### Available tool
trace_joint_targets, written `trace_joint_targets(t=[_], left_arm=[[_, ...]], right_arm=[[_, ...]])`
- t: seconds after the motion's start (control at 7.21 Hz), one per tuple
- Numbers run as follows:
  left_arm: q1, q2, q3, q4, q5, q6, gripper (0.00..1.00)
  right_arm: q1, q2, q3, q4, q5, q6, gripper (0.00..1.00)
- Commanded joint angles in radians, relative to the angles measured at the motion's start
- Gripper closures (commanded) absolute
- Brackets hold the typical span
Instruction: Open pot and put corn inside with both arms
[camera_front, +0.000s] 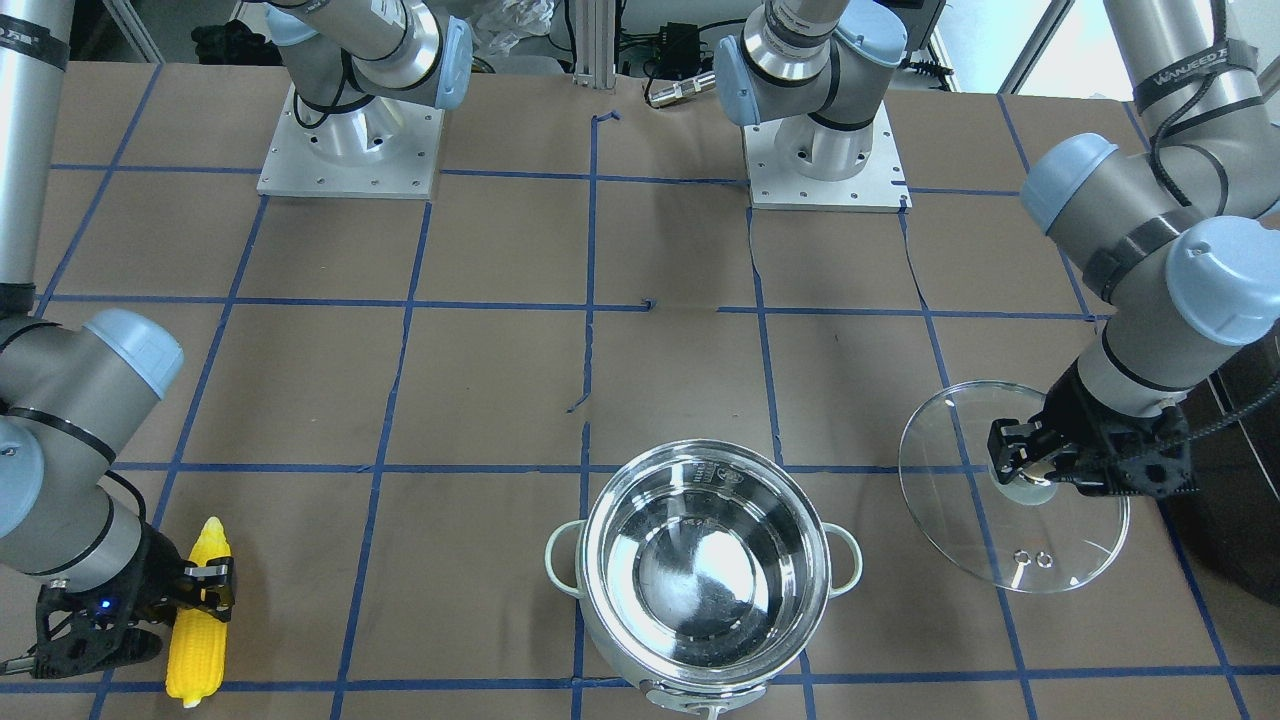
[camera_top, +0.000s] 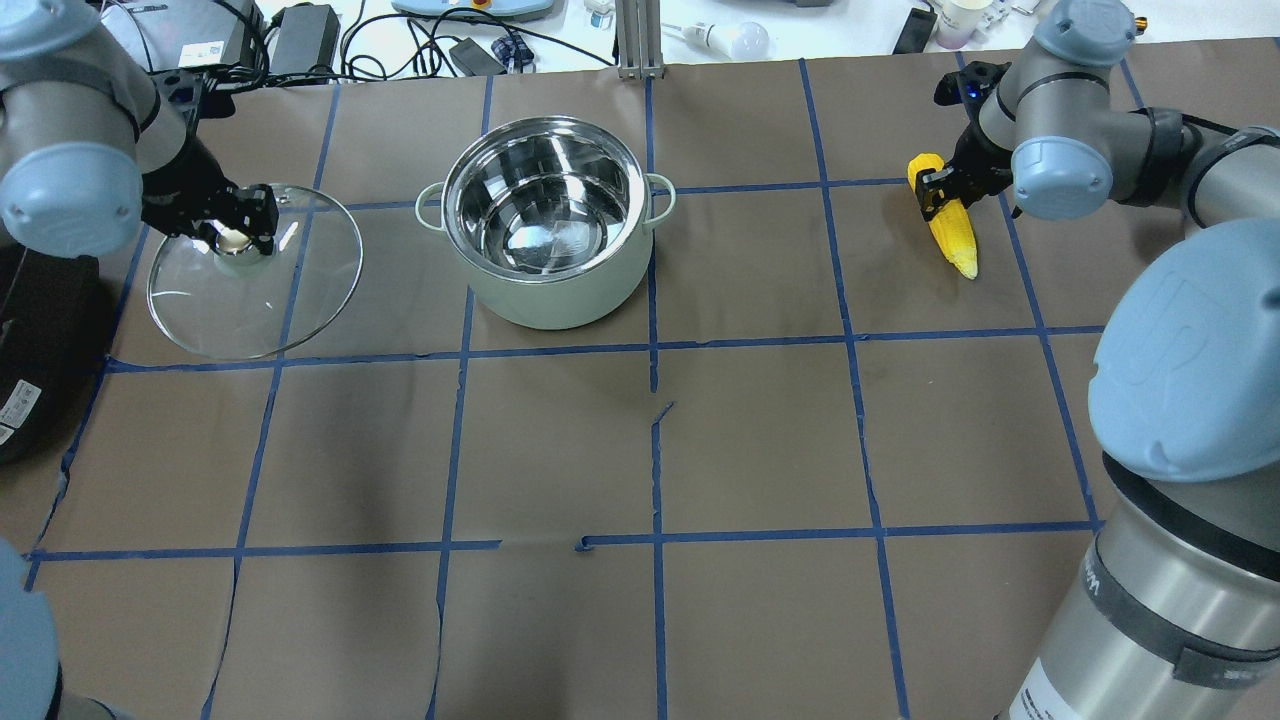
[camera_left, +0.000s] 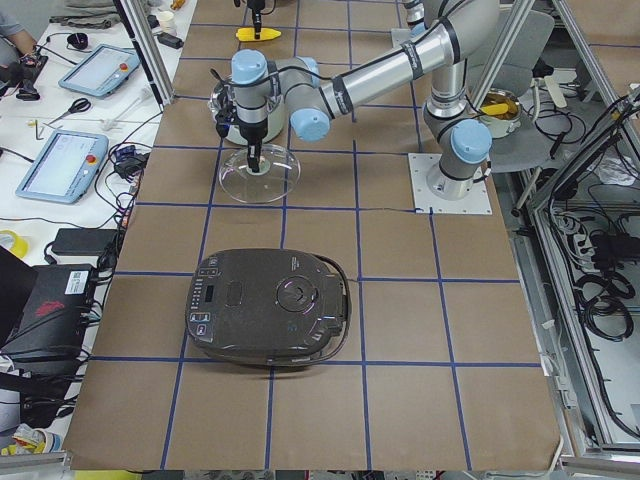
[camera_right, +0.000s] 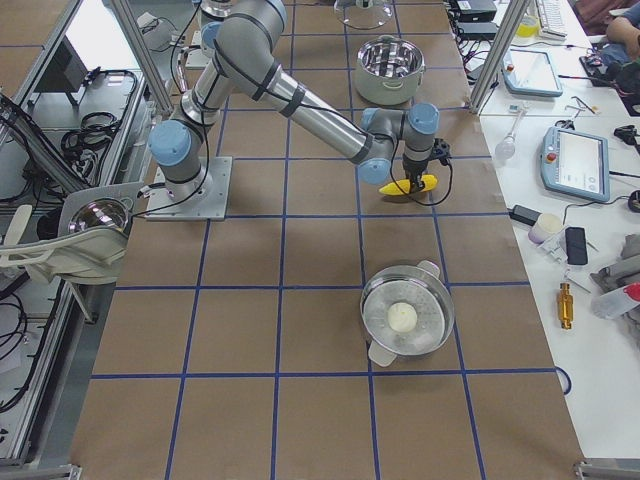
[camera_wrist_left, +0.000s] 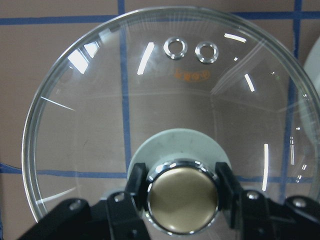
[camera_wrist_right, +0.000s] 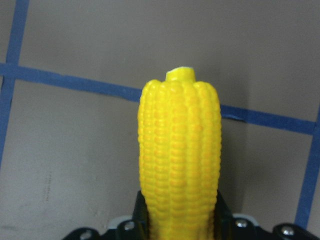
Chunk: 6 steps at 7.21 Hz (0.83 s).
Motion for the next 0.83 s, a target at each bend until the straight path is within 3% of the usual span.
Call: trace_joint_targets(t=[0.0, 0.42, 0.69], left_arm=[[0.104, 0.002, -0.163, 0.185, -0.067, 0.083, 0.74], [0.101, 0.002, -0.204, 0.185, -0.075, 0.051, 0.74], [0.102, -0.007, -0.208, 0.187, -0.074, 0.051, 0.71]], right_arm=[[0.02, -0.049, -0.089, 0.086, -0.031, 0.053, 1.0], [0.23, -0.148, -0.297, 0.361, -0.133, 0.373, 1.0], [0.395, -0.133, -0.429, 0.421, -0.137, 0.591, 1.0]])
